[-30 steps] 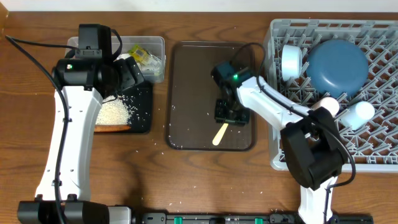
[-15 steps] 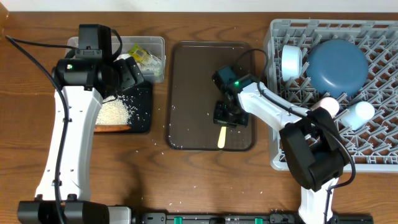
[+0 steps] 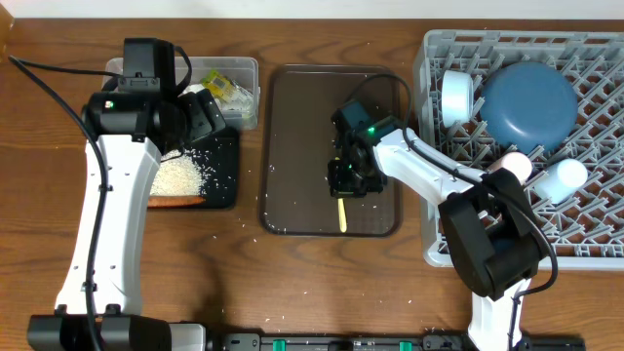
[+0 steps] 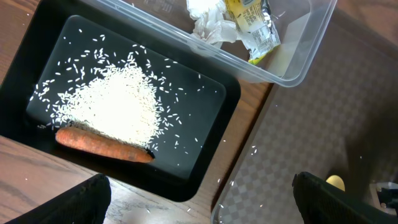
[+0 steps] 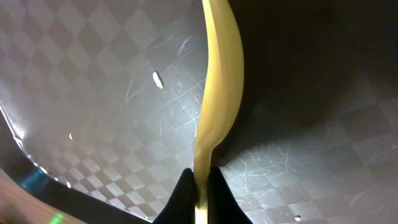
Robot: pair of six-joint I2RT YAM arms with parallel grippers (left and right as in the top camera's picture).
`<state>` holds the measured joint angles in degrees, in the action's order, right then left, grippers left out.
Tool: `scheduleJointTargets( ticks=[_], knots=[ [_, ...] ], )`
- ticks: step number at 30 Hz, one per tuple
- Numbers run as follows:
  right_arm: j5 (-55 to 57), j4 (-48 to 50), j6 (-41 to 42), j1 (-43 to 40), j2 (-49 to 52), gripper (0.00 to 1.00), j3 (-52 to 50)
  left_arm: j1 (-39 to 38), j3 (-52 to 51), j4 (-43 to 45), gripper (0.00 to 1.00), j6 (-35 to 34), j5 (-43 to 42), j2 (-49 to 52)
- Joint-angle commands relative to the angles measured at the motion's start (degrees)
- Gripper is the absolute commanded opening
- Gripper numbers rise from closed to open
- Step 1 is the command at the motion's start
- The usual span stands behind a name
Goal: Sort waste into correct bins and load items into the dishwasher rack
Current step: 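Carry the yellow spoon right and lower it into the rack's edge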
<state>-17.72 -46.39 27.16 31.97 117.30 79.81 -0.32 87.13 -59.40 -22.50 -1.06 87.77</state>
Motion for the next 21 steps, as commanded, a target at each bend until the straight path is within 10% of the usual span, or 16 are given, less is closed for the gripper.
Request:
scheduleJointTargets(
  ticks=[1, 21],
  knots=[
    [-0.35, -0.26, -5.25, 0.24, 1.11, 0.01, 0.85, 0.26, 0.09, -0.13, 0.96, 0.11, 0.90, 0.33],
    [23.96, -15.87, -17.49, -14.99, -22.43, 0.01, 12.87, 0.26, 0.09, -0.13, 0.96, 0.11, 0.90, 0.33]
  ],
)
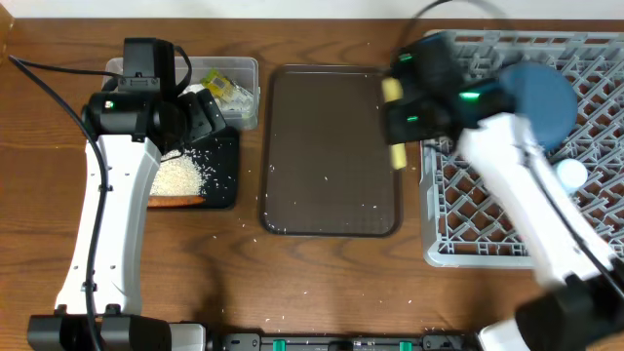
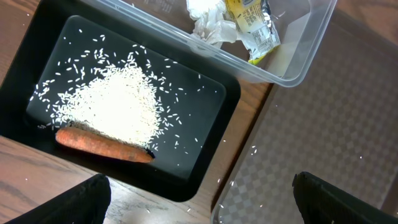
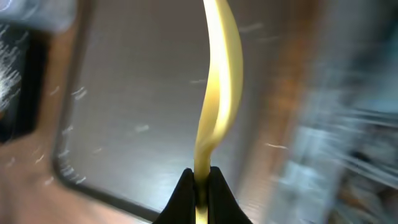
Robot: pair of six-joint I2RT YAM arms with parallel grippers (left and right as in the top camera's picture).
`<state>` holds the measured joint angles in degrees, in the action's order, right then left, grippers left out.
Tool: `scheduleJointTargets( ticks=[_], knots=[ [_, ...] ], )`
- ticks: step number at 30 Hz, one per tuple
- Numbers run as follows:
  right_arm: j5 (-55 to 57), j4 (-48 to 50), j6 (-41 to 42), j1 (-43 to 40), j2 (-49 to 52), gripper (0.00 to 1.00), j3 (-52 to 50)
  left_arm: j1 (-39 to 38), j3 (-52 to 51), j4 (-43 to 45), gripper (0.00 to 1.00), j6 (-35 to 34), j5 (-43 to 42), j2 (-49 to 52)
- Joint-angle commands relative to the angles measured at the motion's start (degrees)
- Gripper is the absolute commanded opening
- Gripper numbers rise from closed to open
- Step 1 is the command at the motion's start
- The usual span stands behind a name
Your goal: Sort waste into correct bins and load items into the dishwasher rack
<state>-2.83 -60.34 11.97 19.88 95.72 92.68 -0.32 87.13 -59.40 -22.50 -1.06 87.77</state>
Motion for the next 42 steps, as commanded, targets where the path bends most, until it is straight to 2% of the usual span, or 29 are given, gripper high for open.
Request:
scheduleJointTargets(
  ticks=[1, 8, 15, 17, 19, 21, 26, 31, 32, 33, 36, 42],
  knots=[
    [9.51, -2.97, -2.95, -3.96, -0.98, 0.01, -0.02, 0.26, 0.09, -0.13, 0.96, 0.11, 0.90, 0.33],
    [10.03, -4.57, -5.25, -9.49, -0.90, 0.01, -5.57, 0.26, 0.09, -0.13, 0.96, 0.11, 0.90, 0.33],
    [9.38, -0.87, -5.81, -9.40, -0.90, 0.01, -13.40, 0.26, 0.09, -0.13, 0.96, 0.11, 0.90, 0.33],
    [9.22, -0.57, -5.81, -9.18, -0.90, 0.10, -13.86, 0.26, 0.09, -0.13, 0.96, 0.11, 0.90, 0.33],
    [8.96, -0.46, -5.75, -9.20, -0.90, 0.33, -13.84, 0.26, 0.09, -0.13, 0.96, 0.11, 0.90, 0.33],
    [8.76, -0.46, -4.72, -9.20, -0.96, 0.45, -13.70, 0.26, 0.09, -0.13, 0.96, 0.11, 0.90, 0.33],
    [6.51, -1.92, -4.72, -9.20, -1.60, 0.52, -10.03, 0.26, 0.09, -0.13, 0.96, 0.11, 0.90, 0.33],
    [4.09, -11.56, -4.74, -9.20, -3.87, 0.57, 2.10, 0.26, 0.09, -0.13, 0.96, 0.11, 0.90, 0.33],
    [4.00, -14.01, -4.70, -9.18, -4.42, 0.65, 4.85, 0.26, 0.09, -0.13, 0.96, 0.11, 0.90, 0.33],
    [3.80, -16.50, -4.59, -9.11, -5.05, 0.99, 7.78, 0.26, 0.09, -0.13, 0.96, 0.11, 0.90, 0.33],
    [3.85, -19.50, -2.71, -8.74, -7.48, 0.99, 13.29, 0.26, 0.09, -0.13, 0.96, 0.11, 0.90, 0.33],
    [8.15, -21.53, -3.17, -8.83, -14.23, 0.99, 14.53, 0.26, 0.09, -0.13, 0.96, 0.11, 0.90, 0.33]
  ],
)
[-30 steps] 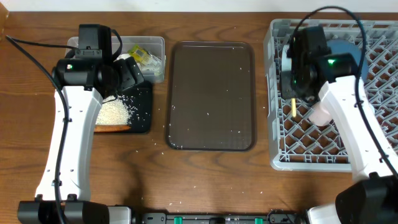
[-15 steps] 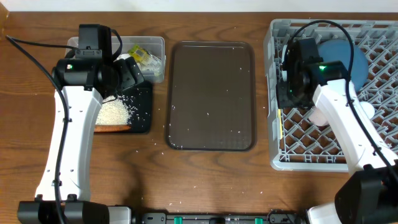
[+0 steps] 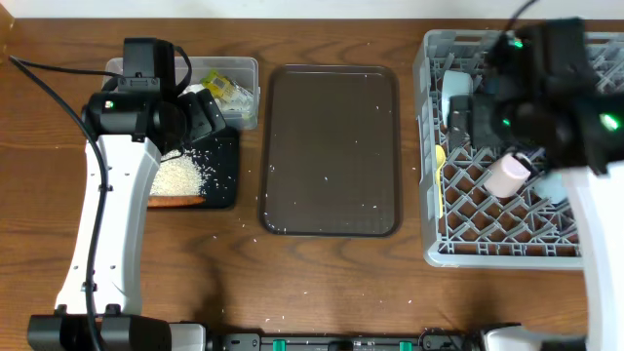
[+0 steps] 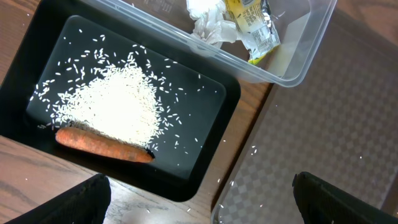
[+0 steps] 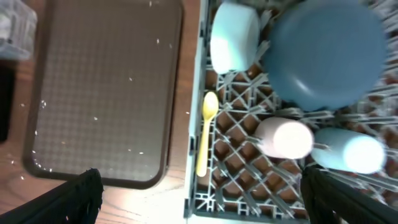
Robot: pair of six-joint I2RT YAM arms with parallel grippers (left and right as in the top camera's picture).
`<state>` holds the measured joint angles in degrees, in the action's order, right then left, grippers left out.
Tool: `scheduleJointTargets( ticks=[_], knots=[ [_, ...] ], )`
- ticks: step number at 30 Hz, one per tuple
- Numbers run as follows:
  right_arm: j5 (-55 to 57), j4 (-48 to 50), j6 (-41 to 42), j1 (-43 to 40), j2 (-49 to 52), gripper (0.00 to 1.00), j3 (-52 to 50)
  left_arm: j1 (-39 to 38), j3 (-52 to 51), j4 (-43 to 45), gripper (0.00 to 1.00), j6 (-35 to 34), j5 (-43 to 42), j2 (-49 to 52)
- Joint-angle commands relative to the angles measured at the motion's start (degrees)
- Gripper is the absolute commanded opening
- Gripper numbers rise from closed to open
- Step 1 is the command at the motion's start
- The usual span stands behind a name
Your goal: Sort waste into correct bins and load items into the dishwasher rack
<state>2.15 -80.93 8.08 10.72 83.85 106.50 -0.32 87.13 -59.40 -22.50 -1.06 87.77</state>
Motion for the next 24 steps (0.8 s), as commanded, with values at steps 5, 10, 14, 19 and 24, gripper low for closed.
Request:
scheduleJointTargets(
  ticks=[5, 10, 14, 19, 24],
  knots=[
    [15.08, -3.48, 4.17, -1.44, -9.42, 0.99, 0.63, 0.26, 0.09, -0.13, 0.96, 0.11, 0.90, 0.33],
    [20.44, -1.73, 4.28, -4.13, -16.09, 0.99, 0.20, 0.26, 0.09, -0.13, 0.96, 0.11, 0.90, 0.33],
    [18.75, 6.40, 1.84, -8.09, -21.49, 0.99, -5.79, 0.26, 0.09, -0.13, 0.96, 0.11, 0.90, 0.33],
    [4.74, 27.41, -8.39, -12.90, -33.73, 0.99, -26.64, 0.26, 0.09, -0.13, 0.96, 0.11, 0.90, 0.33],
    [-7.02, 48.11, -8.59, -16.74, -47.54, 0.99, -53.37, 0.26, 0.09, -0.13, 0.96, 0.11, 0.90, 0.33]
  ],
)
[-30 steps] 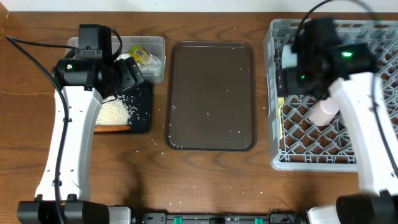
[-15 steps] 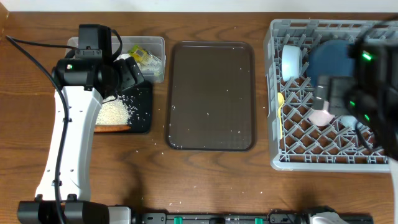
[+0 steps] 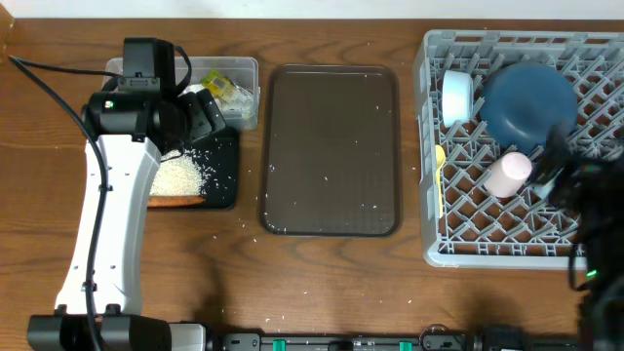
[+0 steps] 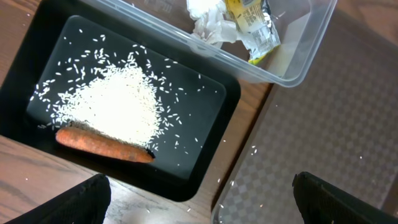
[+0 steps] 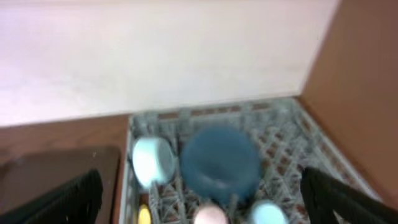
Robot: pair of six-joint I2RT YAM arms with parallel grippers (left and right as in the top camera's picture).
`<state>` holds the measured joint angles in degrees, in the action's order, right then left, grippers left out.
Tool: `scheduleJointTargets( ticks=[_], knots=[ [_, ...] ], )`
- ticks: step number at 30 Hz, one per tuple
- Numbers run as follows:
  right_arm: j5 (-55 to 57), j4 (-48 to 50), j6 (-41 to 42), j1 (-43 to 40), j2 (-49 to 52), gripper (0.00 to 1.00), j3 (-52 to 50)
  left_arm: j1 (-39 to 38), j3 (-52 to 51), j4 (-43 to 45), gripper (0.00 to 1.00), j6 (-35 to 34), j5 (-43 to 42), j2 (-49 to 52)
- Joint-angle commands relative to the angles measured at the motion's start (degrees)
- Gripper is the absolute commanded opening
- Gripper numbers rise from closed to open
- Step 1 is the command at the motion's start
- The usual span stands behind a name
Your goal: Sort waste into correct bins and load items into the dishwasher rack
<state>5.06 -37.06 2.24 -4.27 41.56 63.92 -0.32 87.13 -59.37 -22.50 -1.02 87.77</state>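
The yellow spoon (image 3: pixel 441 183) lies along the left side of the grey dishwasher rack (image 3: pixel 427 146), free of any gripper; its bowl end shows in the right wrist view (image 5: pixel 144 216). Beside it in the rack are a white cup (image 3: pixel 455 97), a blue bowl (image 3: pixel 529 104) and a pink cup (image 3: pixel 507 174). My right gripper (image 5: pixel 200 200) is open and empty, raised well back from the rack; the arm is a blur over the rack's right side (image 3: pixel 583 190). My left gripper (image 4: pixel 202 200) is open and empty above the black bin (image 4: pixel 217 155), which holds rice (image 4: pixel 115 109) and a carrot (image 4: pixel 102 144).
A clear bin (image 4: pixel 292 59) behind the black one holds crumpled tissue (image 4: pixel 208 18) and a yellow wrapper (image 4: pixel 252 25). The brown tray (image 3: pixel 331 146) in the middle carries only scattered rice grains. Loose grains also lie on the wood table (image 3: pixel 292 283).
My right arm has drawn back from above the rack toward its right near side, and its camera now looks at the rack and wall from farther away. The spoon stays put. The left arm is unmoved.
My right gripper was shut on the yellow spoon down on the brown tray. Then it held the spoon aloft by the rack's left edge. Then the spoon lay in the rack with the gripper open above it, and now the arm is farther back.
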Motion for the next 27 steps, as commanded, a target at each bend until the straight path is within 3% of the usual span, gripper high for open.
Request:
scheduleJointTargets(
  ticks=[1, 7, 13, 19, 27],
  knots=[
    [-10.69, 7.87, -2.75, -1.79, -8.17, 0.99, -16.11, 0.26, 0.09, -0.15, 0.96, 0.11, 0.85, 0.33],
    [-11.15, 21.16, 0.39, -1.77, -24.11, 0.99, -41.33, 0.26, 0.09, -0.15, 0.96, 0.11, 0.85, 0.33],
    [-11.58, 28.35, 3.52, -1.66, -36.39, 0.99, -55.91, 0.26, 0.09, -0.15, 0.96, 0.11, 0.85, 0.33],
    [-11.50, 32.35, 3.50, -1.64, -41.33, 0.99, -63.21, 0.26, 0.09, -0.15, 0.96, 0.11, 0.85, 0.33],
    [-10.95, 33.44, 2.43, -1.33, -41.29, 0.99, -63.63, 0.26, 0.09, -0.15, 0.96, 0.11, 0.85, 0.33]
  ],
)
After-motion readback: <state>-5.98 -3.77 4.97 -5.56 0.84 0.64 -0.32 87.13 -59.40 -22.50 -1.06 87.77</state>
